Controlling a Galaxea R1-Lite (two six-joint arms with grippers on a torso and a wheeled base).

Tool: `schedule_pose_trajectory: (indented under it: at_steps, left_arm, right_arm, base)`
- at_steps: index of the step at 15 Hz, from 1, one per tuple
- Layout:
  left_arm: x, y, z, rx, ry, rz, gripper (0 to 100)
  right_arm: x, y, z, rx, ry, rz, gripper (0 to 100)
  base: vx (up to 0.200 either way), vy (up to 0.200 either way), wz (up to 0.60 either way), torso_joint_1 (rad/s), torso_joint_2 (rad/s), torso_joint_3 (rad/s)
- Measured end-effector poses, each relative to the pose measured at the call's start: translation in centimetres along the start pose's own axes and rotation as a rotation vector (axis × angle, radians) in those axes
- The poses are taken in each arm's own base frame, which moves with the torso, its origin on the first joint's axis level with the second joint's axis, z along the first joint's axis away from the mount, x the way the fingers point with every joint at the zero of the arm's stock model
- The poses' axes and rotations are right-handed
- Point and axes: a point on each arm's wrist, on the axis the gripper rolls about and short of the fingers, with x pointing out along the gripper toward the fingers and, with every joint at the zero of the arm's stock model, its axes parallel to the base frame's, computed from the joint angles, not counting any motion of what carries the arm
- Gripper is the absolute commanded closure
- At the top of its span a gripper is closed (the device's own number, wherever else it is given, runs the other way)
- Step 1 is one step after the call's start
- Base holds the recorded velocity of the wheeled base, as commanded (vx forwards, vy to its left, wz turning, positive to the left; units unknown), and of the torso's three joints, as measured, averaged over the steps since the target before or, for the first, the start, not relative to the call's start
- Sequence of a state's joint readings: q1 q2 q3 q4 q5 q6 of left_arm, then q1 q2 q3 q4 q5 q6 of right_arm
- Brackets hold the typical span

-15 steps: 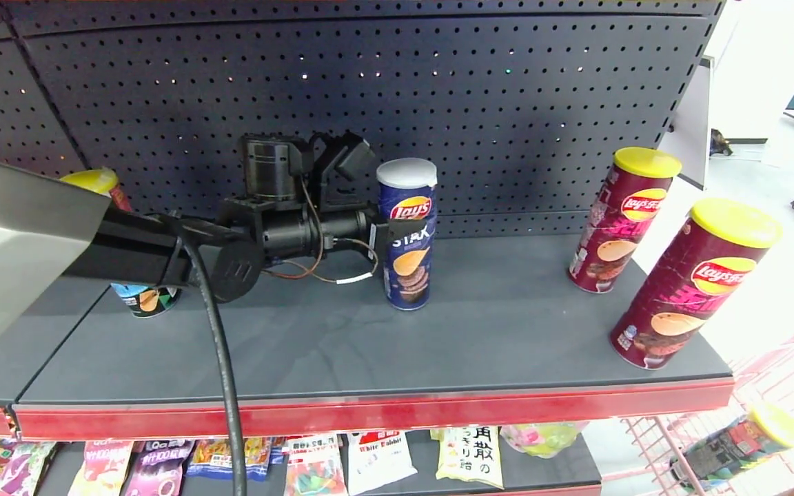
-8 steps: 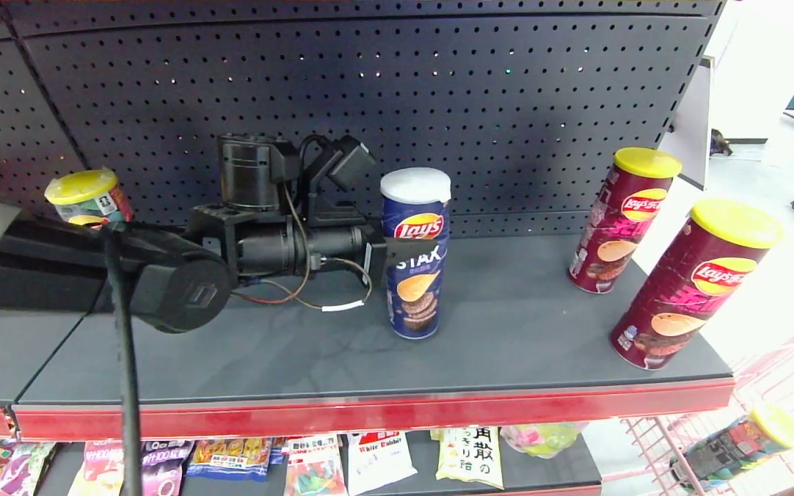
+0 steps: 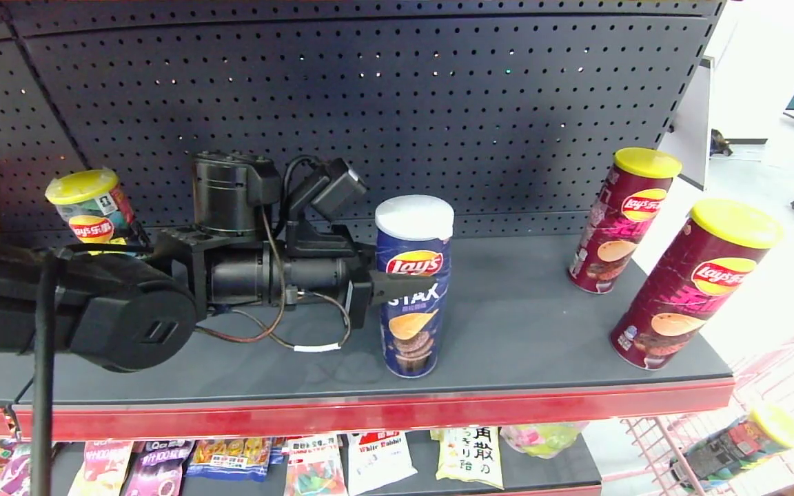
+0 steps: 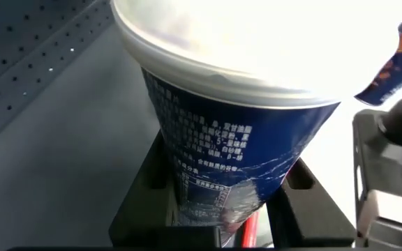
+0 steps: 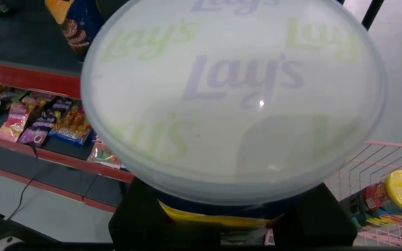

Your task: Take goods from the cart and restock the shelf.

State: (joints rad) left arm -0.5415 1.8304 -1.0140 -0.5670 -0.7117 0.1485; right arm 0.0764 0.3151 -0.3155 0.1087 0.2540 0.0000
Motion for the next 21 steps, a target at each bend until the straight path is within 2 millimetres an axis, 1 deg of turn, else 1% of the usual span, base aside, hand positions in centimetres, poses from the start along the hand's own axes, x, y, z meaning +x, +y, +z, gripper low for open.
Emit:
schedule_pose_trajectory:
  at_steps: [6, 14, 18, 21]
  left_arm:
    - [-0.5, -0.8, -0.8, -0.017, 0.013, -0.061, 100]
    - [-0.9, -1.2, -1.2, -0.019, 0.014, -0.099, 100]
    - [-0.8, -0.9, -1.3, -0.022, 0.018, -0.082, 100]
    - [-1.0, 0.4, -1.1, -0.019, 0.010, -0.043, 100]
  right_arm:
    - [0.0, 0.0, 0.1, 0.000, -0.001, 0.000, 100]
    - [0.0, 0.0, 0.2, 0.000, -0.002, 0.000, 100]
    - [0.0, 0.0, 0.3, -0.001, -0.004, 0.000, 100]
    - [0.0, 0.0, 0.3, -0.001, -0.003, -0.001, 100]
  base:
    - [0.000, 0.000, 0.00, 0.000, 0.00, 0.000]
    - [0.000, 0.000, 0.00, 0.000, 0.00, 0.000]
    - [0.000, 0.000, 0.00, 0.000, 0.00, 0.000]
    - [0.000, 0.000, 0.00, 0.000, 0.00, 0.000]
